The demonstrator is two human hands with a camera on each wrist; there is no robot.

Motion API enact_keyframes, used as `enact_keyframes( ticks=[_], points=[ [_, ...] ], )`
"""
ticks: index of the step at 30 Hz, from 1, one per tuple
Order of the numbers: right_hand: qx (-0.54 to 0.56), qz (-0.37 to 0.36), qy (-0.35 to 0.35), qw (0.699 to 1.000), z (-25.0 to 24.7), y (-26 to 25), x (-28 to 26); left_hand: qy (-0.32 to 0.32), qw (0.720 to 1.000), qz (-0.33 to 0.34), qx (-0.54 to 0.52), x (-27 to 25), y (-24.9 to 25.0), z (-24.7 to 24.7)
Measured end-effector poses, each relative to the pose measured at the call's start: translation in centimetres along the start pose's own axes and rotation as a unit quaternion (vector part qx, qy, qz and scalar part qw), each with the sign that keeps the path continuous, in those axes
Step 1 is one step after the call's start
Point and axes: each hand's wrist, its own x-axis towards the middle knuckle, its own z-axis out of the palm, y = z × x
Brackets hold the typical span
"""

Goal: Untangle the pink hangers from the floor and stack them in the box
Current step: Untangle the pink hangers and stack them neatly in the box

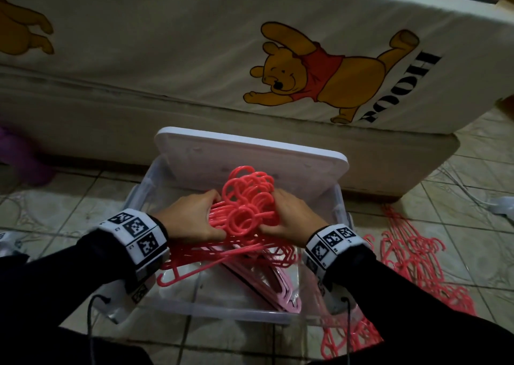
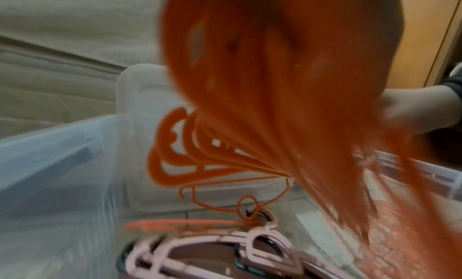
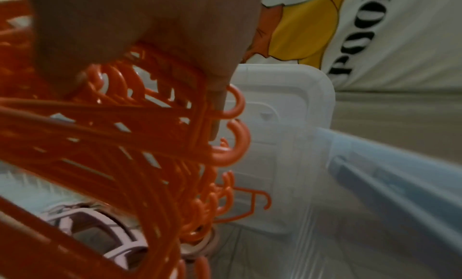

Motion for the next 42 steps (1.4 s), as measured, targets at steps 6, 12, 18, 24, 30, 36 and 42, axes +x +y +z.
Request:
enact_keyframes(
  ticks=[6,12,18,24,30,36,42],
  points=[
    [-0.043,0.038,-0.032,0.998,-0.9,-0.3,0.3,-0.023,0.998,0.01,0.054,0.4,-0.3,-0.6],
    [-0.022,0.029,-0.063,0.997,-1.4,-0.2,0.2,-0.024,0.992,0.013,0.122,0.6,0.0,-0.6],
    [0.082,-0.003,-0.104,0.991,-1.9,0.0,-0.4,-0.014,0.994,0.018,0.106,0.0,-0.1,-1.0],
    [0.088,0.0,-0.073,0.993,-0.2,-0.1,-0.5,-0.043,0.995,0.008,0.093,0.0,-0.4,-0.6],
    [0.033,0.0,-0.082,0.996,0.5,0.5,-0.3,-0.065,0.992,-0.016,0.105,0.1,-0.8,0.7],
    [-0.054,-0.031,-0.107,0.992,1.8,0.3,-0.1,-0.112,0.985,-0.029,0.129,0.9,-1.4,1.1],
    [-0.06,-0.038,-0.166,0.984,3.7,-0.2,0.5,-0.137,0.965,-0.025,0.223,2.2,-2.0,2.7]
  ],
)
